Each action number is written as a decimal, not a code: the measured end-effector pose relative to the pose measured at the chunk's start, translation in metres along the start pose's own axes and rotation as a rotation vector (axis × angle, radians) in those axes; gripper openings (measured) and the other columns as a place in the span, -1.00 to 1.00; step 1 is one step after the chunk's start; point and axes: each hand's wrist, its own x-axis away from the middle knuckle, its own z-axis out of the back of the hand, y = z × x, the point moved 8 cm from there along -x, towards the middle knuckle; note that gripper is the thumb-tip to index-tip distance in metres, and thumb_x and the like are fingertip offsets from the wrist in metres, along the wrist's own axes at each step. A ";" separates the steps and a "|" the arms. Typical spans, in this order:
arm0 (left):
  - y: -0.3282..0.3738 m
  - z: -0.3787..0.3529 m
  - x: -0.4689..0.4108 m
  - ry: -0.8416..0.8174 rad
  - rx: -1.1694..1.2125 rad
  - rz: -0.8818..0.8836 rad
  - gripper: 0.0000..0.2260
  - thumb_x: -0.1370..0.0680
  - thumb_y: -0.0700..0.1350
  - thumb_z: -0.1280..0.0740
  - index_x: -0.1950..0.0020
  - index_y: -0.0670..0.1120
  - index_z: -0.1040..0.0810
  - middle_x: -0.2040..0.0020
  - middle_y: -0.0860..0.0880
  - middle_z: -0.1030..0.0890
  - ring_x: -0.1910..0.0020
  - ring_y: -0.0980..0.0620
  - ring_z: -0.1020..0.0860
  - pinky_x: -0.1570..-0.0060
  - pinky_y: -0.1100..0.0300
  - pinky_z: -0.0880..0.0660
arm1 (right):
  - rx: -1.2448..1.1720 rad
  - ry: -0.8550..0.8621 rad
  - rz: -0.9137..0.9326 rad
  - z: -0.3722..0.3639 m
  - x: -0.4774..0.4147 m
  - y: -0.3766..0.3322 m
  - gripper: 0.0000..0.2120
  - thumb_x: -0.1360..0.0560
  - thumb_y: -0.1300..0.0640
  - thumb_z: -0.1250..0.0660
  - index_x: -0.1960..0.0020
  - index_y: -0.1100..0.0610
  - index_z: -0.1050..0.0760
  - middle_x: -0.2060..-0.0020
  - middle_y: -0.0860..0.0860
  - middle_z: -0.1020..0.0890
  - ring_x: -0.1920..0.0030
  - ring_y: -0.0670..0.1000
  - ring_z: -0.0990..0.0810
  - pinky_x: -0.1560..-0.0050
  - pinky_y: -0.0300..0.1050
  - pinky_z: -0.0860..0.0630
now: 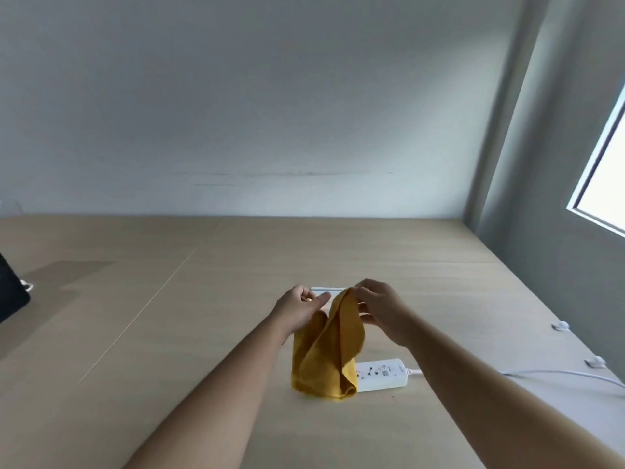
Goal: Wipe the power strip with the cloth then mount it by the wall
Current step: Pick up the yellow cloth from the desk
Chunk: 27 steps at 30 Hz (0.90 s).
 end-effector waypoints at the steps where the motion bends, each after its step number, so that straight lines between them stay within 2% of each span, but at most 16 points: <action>1: 0.003 -0.004 0.002 -0.038 0.013 -0.019 -0.59 -0.43 0.27 -0.32 -0.06 -0.02 -0.49 -0.04 0.01 -0.54 -0.07 0.00 -0.51 0.04 0.17 -0.42 | -0.014 0.047 -0.004 0.005 -0.002 -0.003 -0.84 -0.56 0.21 -0.17 0.03 0.25 -0.50 0.25 0.11 -0.55 0.24 0.04 -0.56 0.30 -0.18 -0.51; 3: 0.008 -0.015 0.007 -0.149 0.106 -0.069 -0.65 -0.43 0.23 -0.35 -0.02 0.00 -0.54 -0.02 0.02 -0.57 -0.03 0.05 -0.53 0.06 0.22 -0.43 | -0.032 0.099 0.003 0.012 -0.004 -0.009 -0.81 -0.58 0.18 -0.15 -0.02 0.26 -0.49 0.21 0.13 -0.52 0.16 0.10 -0.52 0.21 -0.10 -0.49; 5: 0.014 -0.025 0.014 -0.243 0.109 -0.129 -0.87 -0.47 0.04 -0.40 0.16 0.00 -0.57 0.11 0.00 -0.58 0.13 0.07 -0.54 0.15 0.29 -0.45 | -0.101 0.078 0.019 0.012 -0.005 -0.017 -0.82 -0.59 0.17 -0.13 0.01 0.25 -0.46 0.20 0.14 -0.50 0.14 0.14 -0.51 0.16 0.00 -0.51; 6: 0.015 -0.029 0.016 -0.262 0.078 -0.154 -0.91 -0.46 -0.06 -0.39 0.24 0.00 -0.56 0.15 -0.01 -0.56 0.18 0.06 -0.53 0.16 0.26 -0.46 | -0.137 0.064 0.026 0.011 -0.004 -0.022 -0.81 -0.60 0.17 -0.12 0.05 0.23 -0.45 0.22 0.14 -0.49 0.18 0.13 -0.51 0.19 0.00 -0.53; 8: 0.018 -0.034 0.018 -0.251 0.029 -0.199 -0.84 -0.46 -0.17 -0.34 0.32 0.01 -0.56 0.19 -0.03 -0.54 0.21 0.04 -0.50 0.13 0.15 -0.46 | -0.118 0.084 0.044 0.017 -0.003 -0.031 -0.80 -0.60 0.15 -0.12 0.11 0.19 -0.44 0.27 0.11 -0.48 0.29 0.07 -0.50 0.33 -0.08 -0.51; 9: 0.021 -0.034 0.018 -0.238 0.024 -0.216 -0.83 -0.47 -0.16 -0.35 0.32 0.00 -0.56 0.20 -0.03 -0.55 0.21 0.02 -0.51 0.11 0.12 -0.46 | -0.061 0.123 0.055 0.025 -0.004 -0.036 -0.82 -0.59 0.13 -0.14 0.09 0.18 -0.46 0.27 0.10 -0.50 0.29 0.06 -0.50 0.34 -0.10 -0.51; 12: 0.030 -0.024 0.014 -0.220 0.016 -0.231 -0.80 -0.45 0.01 -0.43 0.29 -0.06 -0.53 0.23 -0.06 -0.55 0.23 0.01 -0.50 0.16 0.11 -0.41 | 0.175 0.249 0.096 0.058 -0.006 -0.051 -0.87 -0.52 0.07 -0.26 0.07 0.09 -0.54 0.19 0.08 -0.58 0.15 0.11 -0.57 0.17 -0.05 -0.54; 14: 0.039 -0.015 0.008 -0.225 -0.021 -0.232 -0.83 -0.41 0.01 -0.46 0.26 -0.05 -0.57 0.24 -0.04 -0.56 0.23 0.02 -0.51 0.16 0.14 -0.40 | 0.363 0.240 0.098 0.080 -0.005 -0.055 -0.91 -0.43 0.02 -0.37 0.14 0.03 -0.54 0.22 0.03 -0.59 0.19 0.07 -0.57 0.25 -0.14 -0.49; 17: 0.069 0.000 0.002 -0.187 -0.086 -0.301 -0.93 -0.43 -0.09 -0.47 0.16 -0.01 -0.60 0.21 0.03 -0.62 0.16 0.08 -0.55 0.07 0.19 -0.43 | 0.536 0.153 0.027 0.100 -0.005 -0.037 -0.73 -0.33 0.08 -0.49 0.06 0.07 -0.46 0.17 0.05 -0.56 0.26 0.00 -0.50 0.34 -0.16 -0.41; 18: 0.082 0.002 0.003 -0.199 -0.096 -0.340 -0.94 -0.44 -0.12 -0.46 0.16 -0.01 -0.60 0.22 0.05 -0.62 0.16 0.11 -0.55 0.07 0.23 -0.42 | 0.577 0.196 0.028 0.107 -0.004 -0.029 -0.70 -0.33 0.11 -0.50 0.05 0.08 -0.42 0.12 0.06 -0.54 0.23 0.01 -0.50 0.31 -0.15 -0.42; 20: 0.106 -0.003 0.008 -0.268 -0.109 -0.392 -0.94 -0.44 -0.15 -0.46 0.18 -0.01 -0.61 0.24 0.10 -0.62 0.19 0.16 -0.55 0.10 0.30 -0.44 | 0.763 0.420 0.089 0.124 0.005 -0.022 -0.73 -0.35 0.11 -0.47 0.09 0.07 -0.39 0.06 0.06 -0.52 0.09 0.09 -0.50 0.14 -0.07 -0.45; 22: 0.126 -0.008 0.015 -0.321 -0.113 -0.415 -0.93 -0.45 -0.14 -0.45 0.21 0.02 -0.61 0.23 0.12 -0.63 0.20 0.20 -0.56 0.18 0.43 -0.46 | 0.810 0.552 0.194 0.126 0.018 -0.020 -0.80 -0.35 0.10 -0.45 0.21 0.06 -0.41 0.16 0.04 -0.54 0.09 0.11 -0.49 0.09 -0.05 -0.41; 23: 0.134 -0.010 0.017 -0.326 -0.100 -0.426 -0.92 -0.46 -0.13 -0.44 0.21 0.03 -0.61 0.21 0.12 -0.63 0.18 0.20 -0.56 0.17 0.43 -0.46 | 0.724 0.492 0.232 0.118 0.021 -0.016 -0.80 -0.36 0.10 -0.45 0.30 0.05 -0.43 0.27 0.01 -0.55 0.18 0.08 -0.50 0.17 -0.10 -0.41; 25: 0.146 -0.012 0.018 -0.302 -0.049 -0.427 -0.94 -0.47 -0.10 -0.42 0.19 0.05 -0.60 0.15 0.11 -0.62 0.08 0.13 -0.55 0.02 0.29 -0.46 | 0.499 0.214 0.239 0.089 0.023 -0.006 -0.82 -0.41 0.08 -0.40 0.36 0.01 -0.52 0.39 -0.04 -0.58 0.32 -0.01 -0.50 0.30 -0.22 -0.45; 26: 0.149 -0.012 0.018 -0.294 -0.009 -0.414 -0.96 -0.48 -0.09 -0.42 0.17 0.04 -0.60 0.12 0.09 -0.61 0.04 0.09 -0.54 -0.04 0.21 -0.46 | 0.427 0.077 0.204 0.072 0.026 -0.003 -0.88 -0.42 0.01 -0.36 0.27 0.00 -0.58 0.33 -0.06 -0.62 0.29 -0.07 -0.53 0.34 -0.34 -0.46; 27: 0.152 -0.013 0.019 -0.298 0.043 -0.397 -0.98 -0.48 -0.09 -0.41 0.14 0.03 -0.60 0.11 0.05 -0.61 0.02 0.04 -0.54 -0.09 0.14 -0.45 | 0.393 -0.022 0.163 0.056 0.029 0.002 -0.84 -0.40 -0.07 -0.34 0.13 -0.02 -0.60 0.23 -0.10 -0.63 0.23 -0.14 -0.55 0.36 -0.44 -0.45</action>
